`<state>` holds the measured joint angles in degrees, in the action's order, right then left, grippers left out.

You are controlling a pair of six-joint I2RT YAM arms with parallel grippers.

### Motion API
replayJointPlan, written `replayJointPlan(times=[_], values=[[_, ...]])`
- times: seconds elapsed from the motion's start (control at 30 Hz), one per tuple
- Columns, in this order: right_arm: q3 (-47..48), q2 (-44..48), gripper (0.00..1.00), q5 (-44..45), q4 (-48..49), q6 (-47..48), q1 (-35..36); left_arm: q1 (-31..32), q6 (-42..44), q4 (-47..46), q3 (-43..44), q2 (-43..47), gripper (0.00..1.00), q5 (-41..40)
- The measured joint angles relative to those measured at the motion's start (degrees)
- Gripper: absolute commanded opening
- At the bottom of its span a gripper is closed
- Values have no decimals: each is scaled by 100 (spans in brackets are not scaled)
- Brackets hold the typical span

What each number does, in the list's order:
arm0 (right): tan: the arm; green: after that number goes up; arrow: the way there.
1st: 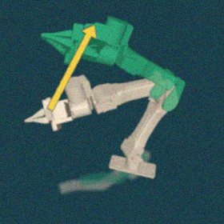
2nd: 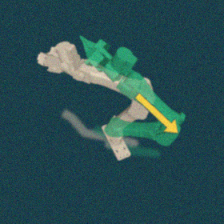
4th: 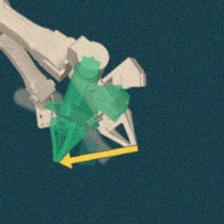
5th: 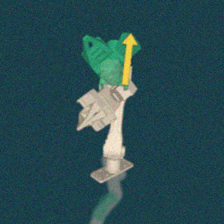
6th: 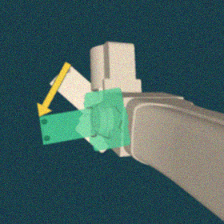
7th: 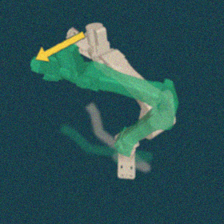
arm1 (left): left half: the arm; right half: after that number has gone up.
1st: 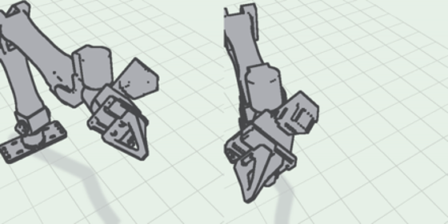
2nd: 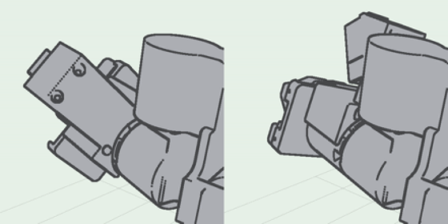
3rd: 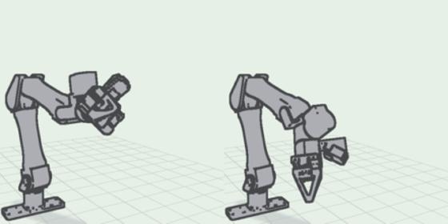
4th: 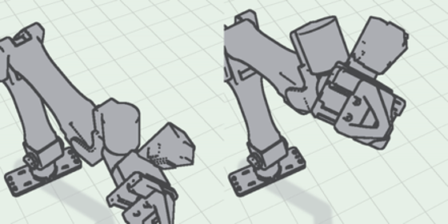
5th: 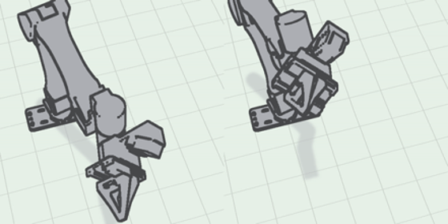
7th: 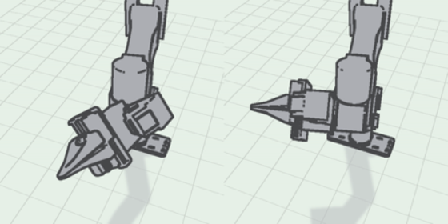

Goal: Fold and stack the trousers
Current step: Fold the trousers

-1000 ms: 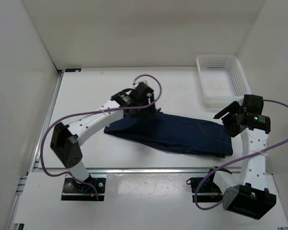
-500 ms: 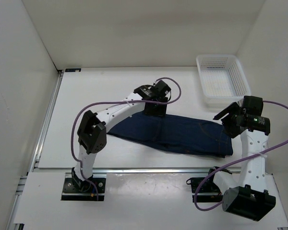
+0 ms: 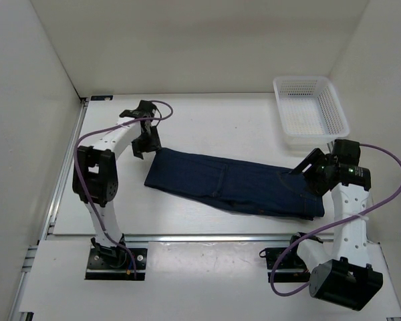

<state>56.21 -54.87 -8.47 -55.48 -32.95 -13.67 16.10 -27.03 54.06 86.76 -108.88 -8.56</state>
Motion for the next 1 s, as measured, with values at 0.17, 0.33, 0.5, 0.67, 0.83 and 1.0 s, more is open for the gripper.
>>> replayJointPlan(times=[0.17,0.33,0.5,0.67,0.83,1.0], values=[[-70,4,77,-136,20,59,20,-87,315,-133,4,-232,72,238],[-55,4,77,-131,20,116,20,-208,562,-293,-44,-597,72,688],[-55,4,77,-136,24,144,20,-361,629,-319,-146,-872,71,868],[-52,2,77,-136,37,142,20,-363,610,-332,-155,-874,20,970],[-50,2,77,-136,37,142,20,-444,599,-332,-153,-883,10,1250],[-52,-9,77,-175,70,142,20,-662,400,-83,46,-874,10,1193]])
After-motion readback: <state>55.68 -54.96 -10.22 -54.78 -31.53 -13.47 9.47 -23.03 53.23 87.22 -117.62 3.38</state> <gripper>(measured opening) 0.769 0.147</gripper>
